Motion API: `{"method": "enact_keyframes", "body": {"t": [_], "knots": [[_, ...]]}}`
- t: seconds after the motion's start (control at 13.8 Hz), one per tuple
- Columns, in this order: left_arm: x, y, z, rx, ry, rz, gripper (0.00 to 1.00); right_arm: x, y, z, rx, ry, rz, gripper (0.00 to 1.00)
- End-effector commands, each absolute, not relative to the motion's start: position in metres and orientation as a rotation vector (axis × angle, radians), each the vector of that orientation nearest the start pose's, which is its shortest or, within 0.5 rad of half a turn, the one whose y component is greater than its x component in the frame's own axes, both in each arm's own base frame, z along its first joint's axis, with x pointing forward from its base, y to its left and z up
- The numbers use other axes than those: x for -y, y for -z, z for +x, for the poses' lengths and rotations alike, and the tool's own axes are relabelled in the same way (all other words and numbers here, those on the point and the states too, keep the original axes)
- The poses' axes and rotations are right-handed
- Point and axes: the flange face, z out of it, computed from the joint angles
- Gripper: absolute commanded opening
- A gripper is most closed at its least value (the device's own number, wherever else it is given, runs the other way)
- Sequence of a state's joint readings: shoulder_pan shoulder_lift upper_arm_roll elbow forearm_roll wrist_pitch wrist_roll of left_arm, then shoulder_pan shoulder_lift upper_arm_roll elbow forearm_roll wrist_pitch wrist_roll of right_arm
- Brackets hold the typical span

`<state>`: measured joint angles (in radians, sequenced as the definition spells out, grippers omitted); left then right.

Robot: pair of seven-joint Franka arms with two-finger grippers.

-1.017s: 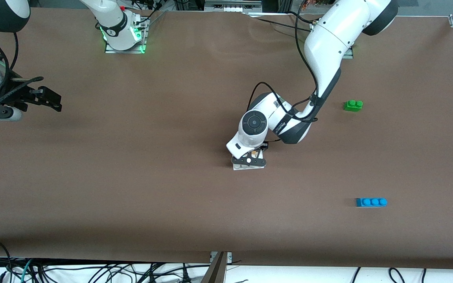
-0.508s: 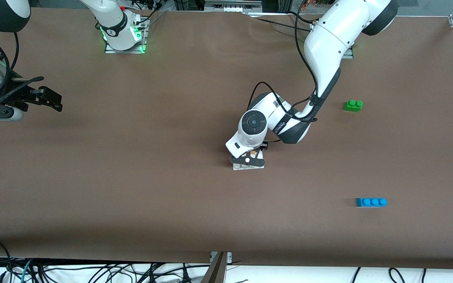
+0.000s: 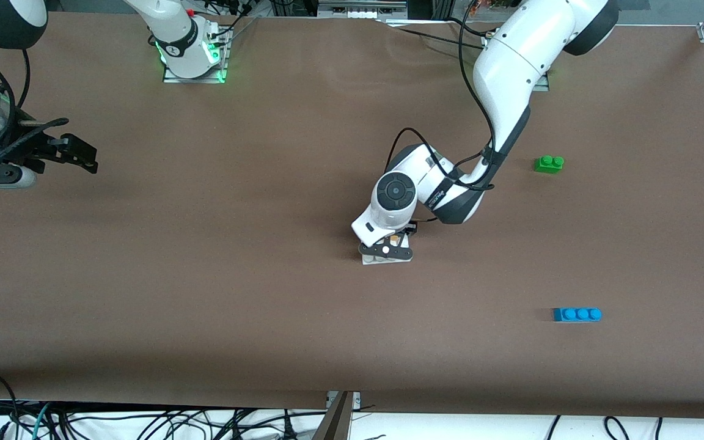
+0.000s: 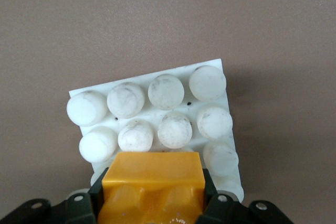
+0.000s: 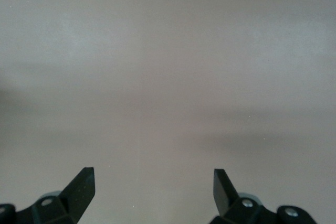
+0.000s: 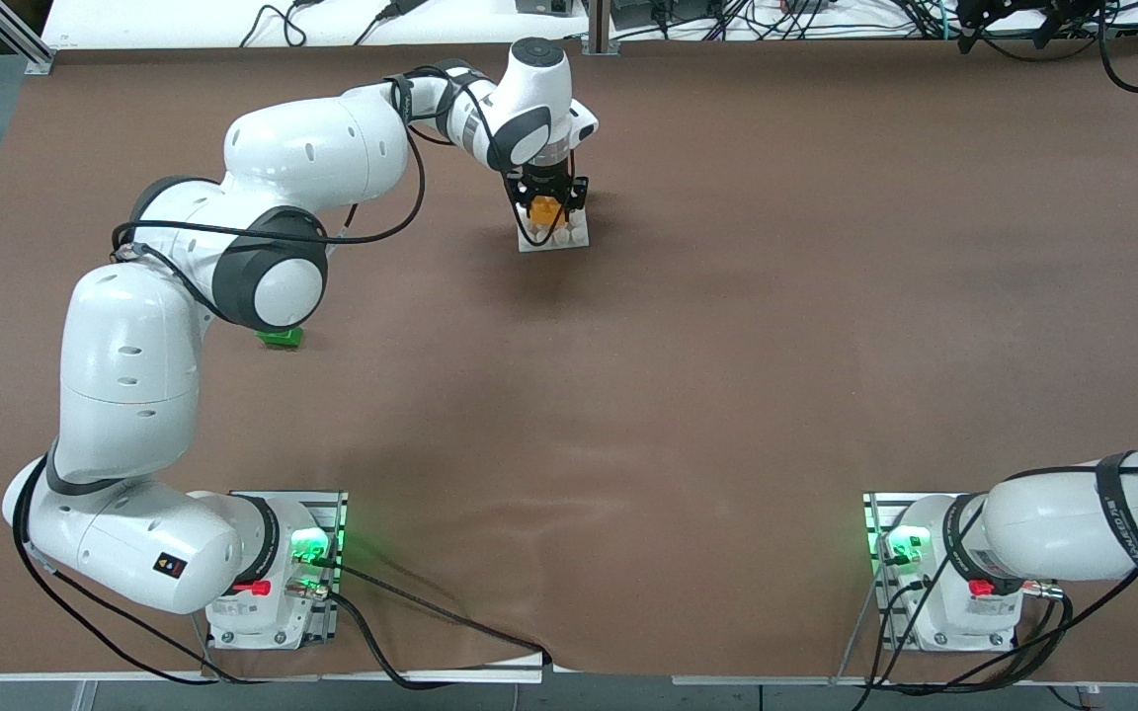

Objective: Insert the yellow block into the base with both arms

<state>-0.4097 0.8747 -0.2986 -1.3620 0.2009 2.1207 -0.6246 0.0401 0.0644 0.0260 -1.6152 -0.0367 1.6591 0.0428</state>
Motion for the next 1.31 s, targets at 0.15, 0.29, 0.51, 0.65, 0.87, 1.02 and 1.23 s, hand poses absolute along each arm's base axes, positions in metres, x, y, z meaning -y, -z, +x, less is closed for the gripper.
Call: {"method": "enact_keyframes", "body": {"t": [0.15, 0.29, 0.51, 0.65, 0.87, 1.02, 1.23], "knots": [[0.426, -0.190, 0.593, -0.164, -0.166, -3.131, 0.13, -0.036, -0.580, 0.578, 0.025, -0.037, -3.165, 1.00], [0.425, -0.189, 0.593, -0.165, -0.165, -3.127, 0.13, -0.034, -0.580, 0.578, 0.020, -0.039, -3.165, 1.00], [0.424, -0.192, 0.591, -0.163, -0.190, -3.113, 0.13, -0.035, -0.580, 0.578, 0.025, -0.039, -3.165, 1.00], [0.425, -0.193, 0.591, -0.164, -0.189, -3.115, 0.13, -0.036, -0.580, 0.578, 0.027, -0.039, -3.165, 1.00], [0.423, -0.191, 0.591, -0.151, -0.199, -3.115, 0.13, -0.038, -0.580, 0.578, 0.030, -0.037, -3.165, 1.00], [0.431, -0.193, 0.586, -0.160, -0.197, -3.117, 0.12, -0.039, -0.581, 0.578, 0.032, -0.034, -3.165, 1.00], [0.433, -0.191, 0.582, -0.147, -0.211, -3.115, 0.12, -0.040, -0.580, 0.578, 0.035, -0.034, -3.165, 1.00]]}}
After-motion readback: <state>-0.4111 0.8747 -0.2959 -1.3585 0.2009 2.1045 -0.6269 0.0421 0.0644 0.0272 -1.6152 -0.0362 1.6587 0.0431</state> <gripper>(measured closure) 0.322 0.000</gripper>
